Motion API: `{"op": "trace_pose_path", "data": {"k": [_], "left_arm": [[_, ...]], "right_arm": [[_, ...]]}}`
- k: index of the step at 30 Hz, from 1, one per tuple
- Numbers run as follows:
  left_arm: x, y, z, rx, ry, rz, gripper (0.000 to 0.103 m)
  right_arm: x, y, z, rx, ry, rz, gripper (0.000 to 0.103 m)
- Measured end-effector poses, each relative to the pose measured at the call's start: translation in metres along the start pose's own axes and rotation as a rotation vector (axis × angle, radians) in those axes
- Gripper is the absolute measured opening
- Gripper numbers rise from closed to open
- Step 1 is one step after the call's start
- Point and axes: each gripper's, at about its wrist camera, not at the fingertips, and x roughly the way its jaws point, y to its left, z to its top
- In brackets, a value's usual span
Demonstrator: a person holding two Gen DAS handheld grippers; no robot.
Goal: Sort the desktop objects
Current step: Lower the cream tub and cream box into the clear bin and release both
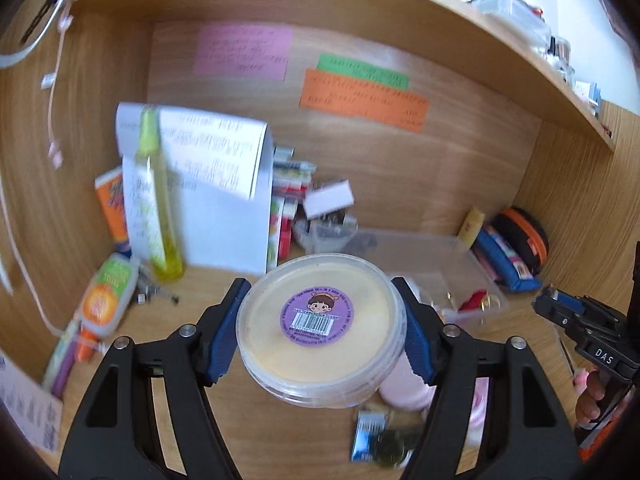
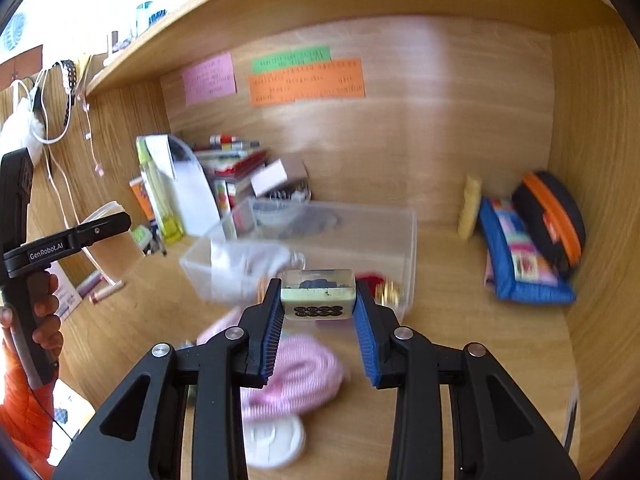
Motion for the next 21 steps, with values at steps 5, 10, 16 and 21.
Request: {"op": "trace_pose_path", "data": {"k": [5,10,16,21], "left_arm": [[0.010,-0.008,0.023,0.025,-0.016,-0.016,0.069],[0.032,-0.016,0.040,0.032,0.001,-0.035,0.069],[0.067,-0.032,0.052,0.038,0.039,-0.051,0.069],[0.096,-0.044,0.054,0.047,0.074,-0.052,0.069]], "right_arm": [[0.016,0.000,0.024,-0.010,-0.013,0.004,0.031],[0.037,-0.004,0.043,0.004,-0.006,0.017,0.031],[0.070,-0.014,0.059,0.042,0.030,0.028,0.031],[0.099,-0.022,0.054,0.062,0.075,0.003,0.031]]}}
